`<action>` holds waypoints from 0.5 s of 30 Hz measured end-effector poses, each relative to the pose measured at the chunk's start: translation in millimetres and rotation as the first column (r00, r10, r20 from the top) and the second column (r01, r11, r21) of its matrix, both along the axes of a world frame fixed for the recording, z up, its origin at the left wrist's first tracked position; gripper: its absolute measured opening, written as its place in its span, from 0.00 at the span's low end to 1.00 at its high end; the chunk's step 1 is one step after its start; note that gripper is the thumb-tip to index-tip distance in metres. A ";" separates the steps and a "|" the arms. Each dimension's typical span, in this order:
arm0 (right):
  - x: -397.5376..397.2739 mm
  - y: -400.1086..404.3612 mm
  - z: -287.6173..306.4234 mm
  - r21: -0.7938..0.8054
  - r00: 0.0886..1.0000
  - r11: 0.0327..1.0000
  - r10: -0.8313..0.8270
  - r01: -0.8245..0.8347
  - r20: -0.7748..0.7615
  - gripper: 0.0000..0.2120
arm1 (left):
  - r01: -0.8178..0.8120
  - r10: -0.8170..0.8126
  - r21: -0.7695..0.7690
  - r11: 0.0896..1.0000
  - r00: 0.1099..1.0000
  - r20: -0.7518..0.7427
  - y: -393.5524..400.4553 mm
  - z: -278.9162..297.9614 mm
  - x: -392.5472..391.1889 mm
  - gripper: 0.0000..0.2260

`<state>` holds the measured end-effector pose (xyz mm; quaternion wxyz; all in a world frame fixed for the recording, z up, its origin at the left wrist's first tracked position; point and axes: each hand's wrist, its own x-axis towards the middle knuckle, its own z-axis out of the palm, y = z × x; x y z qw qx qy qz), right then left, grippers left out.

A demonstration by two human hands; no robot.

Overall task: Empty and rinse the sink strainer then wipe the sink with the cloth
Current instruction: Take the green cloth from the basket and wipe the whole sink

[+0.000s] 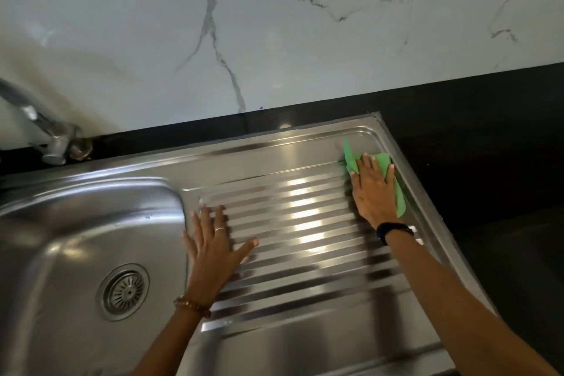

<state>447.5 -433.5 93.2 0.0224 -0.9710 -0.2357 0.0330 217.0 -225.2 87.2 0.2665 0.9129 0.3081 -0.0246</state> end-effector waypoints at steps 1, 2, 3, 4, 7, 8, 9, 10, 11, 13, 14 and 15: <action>-7.8 10.1 -0.7 0.042 1.000 0.999 -0.001 0.002 -0.011 0.22 | -0.050 0.050 -0.032 0.998 0.999 -0.010 3.5 -1.0 -8.8 0.48; -16.5 20.3 -1.6 0.066 1.000 0.998 0.006 -0.005 -0.017 0.22 | -0.089 0.088 -0.081 0.993 0.996 -0.010 5.0 -2.5 -16.4 0.49; -25.4 29.9 -2.4 0.064 1.000 0.998 0.027 -0.025 -0.016 0.23 | -0.113 0.114 -0.136 0.984 0.993 0.001 4.3 -4.6 -22.0 0.50; -36.2 41.7 -3.4 0.052 0.998 0.997 0.059 -0.059 -0.013 0.23 | -0.127 0.133 -0.182 0.975 0.991 0.020 3.5 -6.8 -27.7 0.51; -70.8 84.0 -4.2 0.118 0.987 0.981 0.158 -0.154 -0.029 0.24 | -0.133 0.154 -0.216 0.967 0.985 0.082 0.0 -12.0 -36.9 0.51; -81.9 99.6 -4.1 0.153 0.980 0.971 0.193 -0.184 -0.045 0.23 | -0.139 0.163 -0.214 0.967 0.982 0.097 -0.7 -12.6 -36.4 0.52; -94.1 116.8 -4.8 0.181 0.969 0.958 0.238 -0.223 -0.064 0.23 | -0.147 0.173 -0.216 0.965 0.979 0.105 -0.5 -13.1 -36.8 0.53; -105.7 133.9 -6.3 0.205 0.956 0.943 0.284 -0.263 -0.080 0.23 | -0.150 0.178 -0.220 0.964 0.978 0.111 -0.4 -13.1 -36.9 0.54; -116.8 150.3 -8.1 0.223 0.939 0.926 0.331 -0.305 -0.092 0.23 | -0.151 0.181 -0.224 0.963 0.976 0.119 -0.4 -12.9 -37.6 0.54; -133.0 176.6 -10.1 0.247 0.908 0.895 0.405 -0.370 -0.106 0.23 | -0.148 0.179 -0.221 0.964 0.975 0.132 -1.9 -11.3 -37.9 0.54; -138.9 186.1 -10.1 0.246 0.894 0.884 0.434 -0.398 -0.111 0.23 | -0.149 0.179 -0.212 0.966 0.975 0.131 -3.3 -10.0 -38.8 0.53; -142.7 192.6 -9.9 0.235 0.881 0.873 0.461 -0.427 -0.110 0.23 | -0.152 0.179 -0.198 0.968 0.975 0.128 -4.8 -8.8 -39.7 0.52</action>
